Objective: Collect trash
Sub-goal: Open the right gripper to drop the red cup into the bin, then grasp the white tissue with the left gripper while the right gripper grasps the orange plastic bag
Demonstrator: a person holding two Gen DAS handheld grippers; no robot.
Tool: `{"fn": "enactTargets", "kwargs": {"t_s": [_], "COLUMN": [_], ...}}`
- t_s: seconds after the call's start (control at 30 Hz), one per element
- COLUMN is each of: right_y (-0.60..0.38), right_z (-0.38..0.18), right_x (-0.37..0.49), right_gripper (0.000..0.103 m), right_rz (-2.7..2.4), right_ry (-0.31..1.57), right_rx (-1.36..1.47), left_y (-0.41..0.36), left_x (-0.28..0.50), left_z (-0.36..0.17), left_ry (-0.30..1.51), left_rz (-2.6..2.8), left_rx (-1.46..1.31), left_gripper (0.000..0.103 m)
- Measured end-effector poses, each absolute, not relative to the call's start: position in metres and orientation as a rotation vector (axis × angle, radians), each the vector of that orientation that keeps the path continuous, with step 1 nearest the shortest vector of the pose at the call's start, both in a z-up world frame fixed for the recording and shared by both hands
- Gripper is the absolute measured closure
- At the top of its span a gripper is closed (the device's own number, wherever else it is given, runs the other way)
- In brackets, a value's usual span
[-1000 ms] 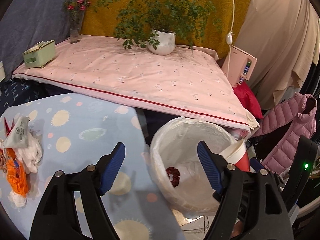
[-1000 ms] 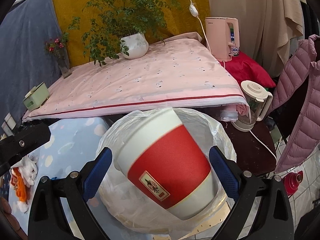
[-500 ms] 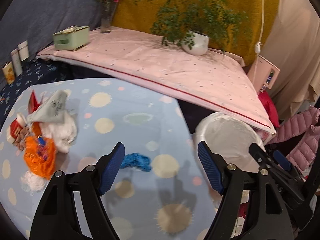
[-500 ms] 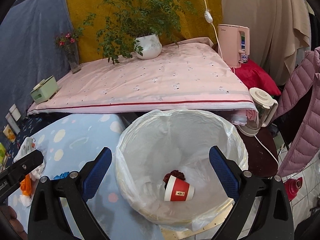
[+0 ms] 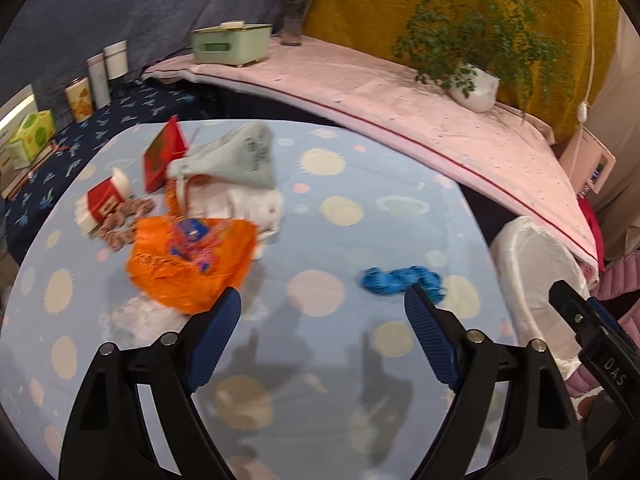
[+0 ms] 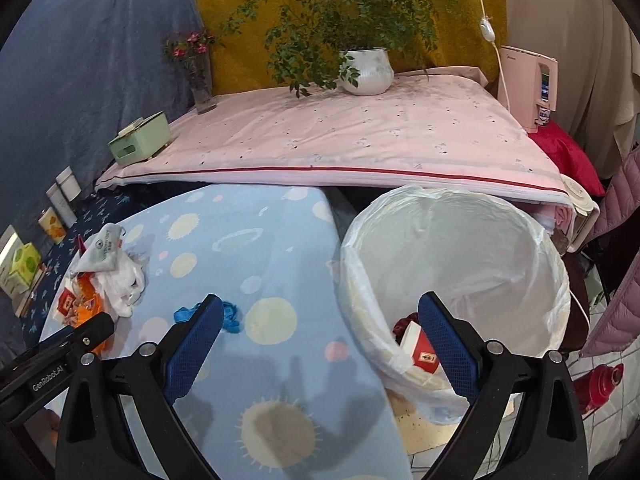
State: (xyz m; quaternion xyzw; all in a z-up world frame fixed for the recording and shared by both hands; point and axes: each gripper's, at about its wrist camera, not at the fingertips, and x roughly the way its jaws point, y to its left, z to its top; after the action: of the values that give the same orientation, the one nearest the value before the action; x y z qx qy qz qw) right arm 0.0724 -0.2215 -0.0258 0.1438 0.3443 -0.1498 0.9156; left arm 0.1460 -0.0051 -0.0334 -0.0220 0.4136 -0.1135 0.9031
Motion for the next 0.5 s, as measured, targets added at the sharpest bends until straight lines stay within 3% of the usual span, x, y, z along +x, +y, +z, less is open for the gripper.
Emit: {"fn": "enactTargets", "kwargs": {"t_s": [0.5], "right_y": [-0.137], "right_z": [-0.034], "right_x": [0.1], "right_gripper": [0.009], "right_rz": [-0.159], "right_ry": [0.768], "right_rx": [0.262], "left_y": [0.096], "left_x": [0.161], "left_z": [-0.076], "left_ry": [0.931], "left_rz": [-0.047], "left_rx": [-0.085], "left_gripper": [0.019]}}
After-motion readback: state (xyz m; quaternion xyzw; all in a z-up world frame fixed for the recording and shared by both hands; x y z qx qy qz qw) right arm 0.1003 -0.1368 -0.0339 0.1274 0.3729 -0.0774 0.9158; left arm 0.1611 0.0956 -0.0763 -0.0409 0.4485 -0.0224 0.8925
